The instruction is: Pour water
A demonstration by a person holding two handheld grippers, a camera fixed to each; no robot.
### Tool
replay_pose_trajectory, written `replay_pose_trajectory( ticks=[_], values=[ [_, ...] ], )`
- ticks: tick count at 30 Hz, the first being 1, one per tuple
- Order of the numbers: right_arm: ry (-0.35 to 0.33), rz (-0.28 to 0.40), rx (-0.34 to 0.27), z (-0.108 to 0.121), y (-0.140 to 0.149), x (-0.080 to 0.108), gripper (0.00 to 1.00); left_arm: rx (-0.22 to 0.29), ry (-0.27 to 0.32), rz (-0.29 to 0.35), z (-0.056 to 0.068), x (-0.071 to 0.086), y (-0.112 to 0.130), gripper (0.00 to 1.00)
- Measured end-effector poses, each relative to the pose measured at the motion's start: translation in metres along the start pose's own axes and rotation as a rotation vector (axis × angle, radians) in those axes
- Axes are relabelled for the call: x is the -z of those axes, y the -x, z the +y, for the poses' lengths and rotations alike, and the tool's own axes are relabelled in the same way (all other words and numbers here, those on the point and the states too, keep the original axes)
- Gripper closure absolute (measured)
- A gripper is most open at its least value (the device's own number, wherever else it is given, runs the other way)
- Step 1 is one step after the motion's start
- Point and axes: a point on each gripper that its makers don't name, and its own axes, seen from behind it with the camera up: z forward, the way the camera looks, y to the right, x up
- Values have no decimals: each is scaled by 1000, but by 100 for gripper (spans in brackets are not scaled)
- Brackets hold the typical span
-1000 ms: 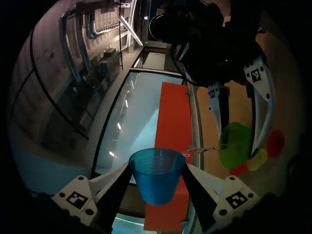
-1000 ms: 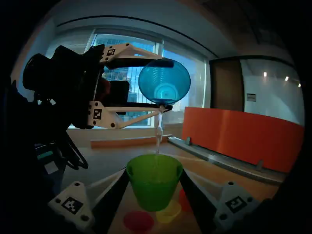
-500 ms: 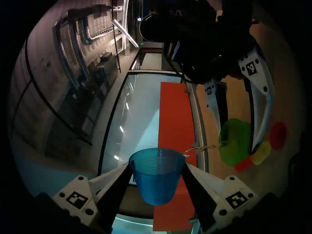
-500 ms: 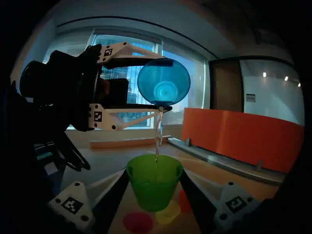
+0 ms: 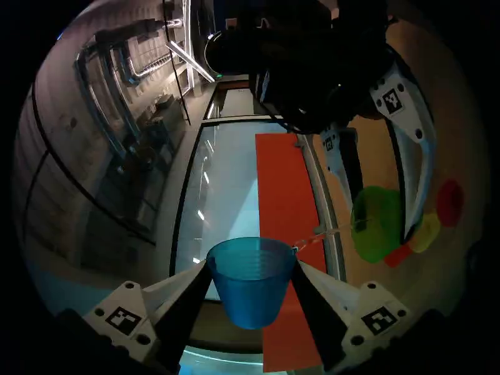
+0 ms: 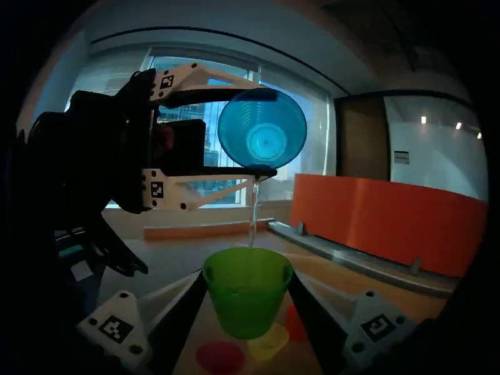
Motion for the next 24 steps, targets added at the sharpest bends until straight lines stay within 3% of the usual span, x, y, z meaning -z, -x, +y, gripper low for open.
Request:
replay_pose_trajectory(
  ticks=[5, 15, 24],
  values=[
    [2, 3, 2, 0, -2, -1, 10, -37, -9, -2, -2, -1, 0, 14],
    [4, 9, 2, 1, -6, -2, 10, -65, -12, -2, 1, -1, -1, 14],
    [4, 10, 2, 0, -6, -3, 10, -47, -17, 0, 0, -1, 1, 14]
  ],
)
